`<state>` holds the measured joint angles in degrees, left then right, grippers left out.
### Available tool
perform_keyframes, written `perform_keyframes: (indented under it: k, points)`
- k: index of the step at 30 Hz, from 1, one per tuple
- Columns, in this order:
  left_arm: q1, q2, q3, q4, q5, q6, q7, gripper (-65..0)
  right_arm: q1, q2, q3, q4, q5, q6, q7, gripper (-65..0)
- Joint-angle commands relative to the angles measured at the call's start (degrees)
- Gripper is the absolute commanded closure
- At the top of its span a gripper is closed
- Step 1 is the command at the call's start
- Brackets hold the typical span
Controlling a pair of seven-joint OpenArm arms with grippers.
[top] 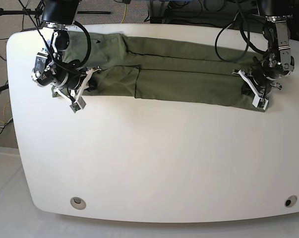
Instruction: Fold the T-shirt properly
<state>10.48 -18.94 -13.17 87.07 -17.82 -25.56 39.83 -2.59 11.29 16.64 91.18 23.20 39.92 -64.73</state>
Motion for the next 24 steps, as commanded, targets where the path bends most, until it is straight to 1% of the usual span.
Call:
perform_keyframes:
  k: [1, 5, 9, 13, 17, 19, 21, 23, 24]
  points:
    - [0.24, -0.68, -0.38, 0.47, 0.27, -0.07, 0.36, 0.0, 1.49, 0.59, 0.21, -1.07, -0.36, 0.08, 2.13, -0.4]
    - [0.52, -0.77, -0.46, 0.52, 0.05, -0.12, 0.18, 0.0, 2.13, 0.66, 0.24, -3.06, -1.51, 0.08, 3.45, -0.4]
    - [1.19, -1.02, -0.59, 0.9, -0.59, -0.28, 0.11, -0.1, 2.12, 0.79, 0.26, -3.63, -1.31, 0.08, 3.53, -0.5]
    - [2.14, -1.52, -0.6, 1.72, -0.88, -0.54, 0.66, -2.4, 1.03, 0.8, 0.15, -3.24, -0.06, 0.08, 2.57, -0.6]
    - [2.59, -2.71, -0.59, 2.75, -1.28, -0.77, 1.18, -10.6, 0.91, 0.78, 0.16, -2.64, 0.37, 0.08, 2.24, -0.8]
    - [2.41, -3.55, -0.46, 3.04, -1.14, -0.82, 1.24, -17.6, 0.78, 0.77, 0.15, -2.48, 0.53, 0.08, 2.21, -0.8]
    - [0.8, -6.08, -0.01, 4.59, -0.43, -0.66, 0.76, -28.8, 1.29, 0.85, 0.07, -1.9, -0.01, 0.08, 2.2, -0.4]
    - [-0.15, -7.84, 0.36, 5.53, -0.37, -0.71, 1.21, -29.0, 1.27, 0.89, 0.0, -1.45, -0.08, 0.08, 2.1, -0.4]
    - [-0.82, -8.68, 0.57, 6.0, -0.3, -0.74, 1.69, -27.3, 1.25, 0.88, -0.05, -1.13, -0.1, 0.08, 2.06, -0.4]
